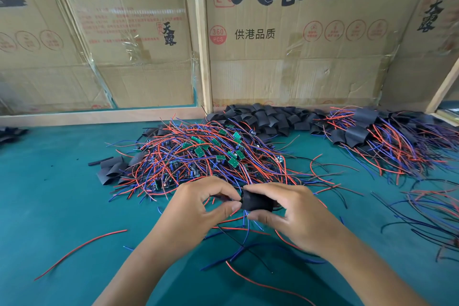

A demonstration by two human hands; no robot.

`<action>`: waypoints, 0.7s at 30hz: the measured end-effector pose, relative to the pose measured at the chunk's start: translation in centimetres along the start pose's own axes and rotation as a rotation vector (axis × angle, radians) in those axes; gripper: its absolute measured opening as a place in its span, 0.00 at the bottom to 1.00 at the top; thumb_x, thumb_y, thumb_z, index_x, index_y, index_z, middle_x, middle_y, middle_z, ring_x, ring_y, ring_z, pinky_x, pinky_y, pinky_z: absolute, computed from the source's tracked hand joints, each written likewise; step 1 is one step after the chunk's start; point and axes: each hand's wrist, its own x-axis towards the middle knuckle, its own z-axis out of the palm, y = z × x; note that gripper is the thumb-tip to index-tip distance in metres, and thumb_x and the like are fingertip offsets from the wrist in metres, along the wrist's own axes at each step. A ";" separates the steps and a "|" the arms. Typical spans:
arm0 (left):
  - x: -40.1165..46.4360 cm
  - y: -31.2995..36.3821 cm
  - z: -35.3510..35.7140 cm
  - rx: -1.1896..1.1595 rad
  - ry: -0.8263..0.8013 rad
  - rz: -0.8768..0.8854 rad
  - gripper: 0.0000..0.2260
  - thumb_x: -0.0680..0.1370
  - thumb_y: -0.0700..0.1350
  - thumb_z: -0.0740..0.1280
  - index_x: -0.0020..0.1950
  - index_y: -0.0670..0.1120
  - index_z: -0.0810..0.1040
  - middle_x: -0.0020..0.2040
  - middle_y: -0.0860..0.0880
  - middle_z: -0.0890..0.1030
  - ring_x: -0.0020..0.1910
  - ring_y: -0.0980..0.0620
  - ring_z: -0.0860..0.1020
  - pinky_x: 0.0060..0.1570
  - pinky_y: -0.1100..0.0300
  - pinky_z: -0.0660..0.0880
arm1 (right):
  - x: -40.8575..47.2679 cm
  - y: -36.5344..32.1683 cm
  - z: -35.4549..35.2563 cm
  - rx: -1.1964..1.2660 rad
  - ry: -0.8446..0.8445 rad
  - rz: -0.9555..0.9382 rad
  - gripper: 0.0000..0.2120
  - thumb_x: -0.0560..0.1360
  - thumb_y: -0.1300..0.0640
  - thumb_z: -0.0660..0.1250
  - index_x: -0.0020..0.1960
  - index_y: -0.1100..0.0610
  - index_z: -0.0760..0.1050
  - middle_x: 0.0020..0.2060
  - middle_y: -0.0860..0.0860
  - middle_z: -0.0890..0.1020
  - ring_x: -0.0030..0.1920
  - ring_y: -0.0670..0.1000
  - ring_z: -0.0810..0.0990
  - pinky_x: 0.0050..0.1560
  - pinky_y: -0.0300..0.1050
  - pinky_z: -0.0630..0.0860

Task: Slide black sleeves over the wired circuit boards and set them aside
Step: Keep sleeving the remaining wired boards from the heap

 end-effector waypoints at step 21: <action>-0.1 -0.8 0.3 0.002 -0.105 0.040 0.09 0.77 0.41 0.69 0.49 0.55 0.85 0.42 0.54 0.78 0.45 0.51 0.78 0.48 0.68 0.70 | -0.1 -0.5 0.6 0.091 0.011 -0.055 0.15 0.73 0.57 0.74 0.56 0.49 0.72 0.46 0.41 0.80 0.44 0.46 0.79 0.48 0.41 0.78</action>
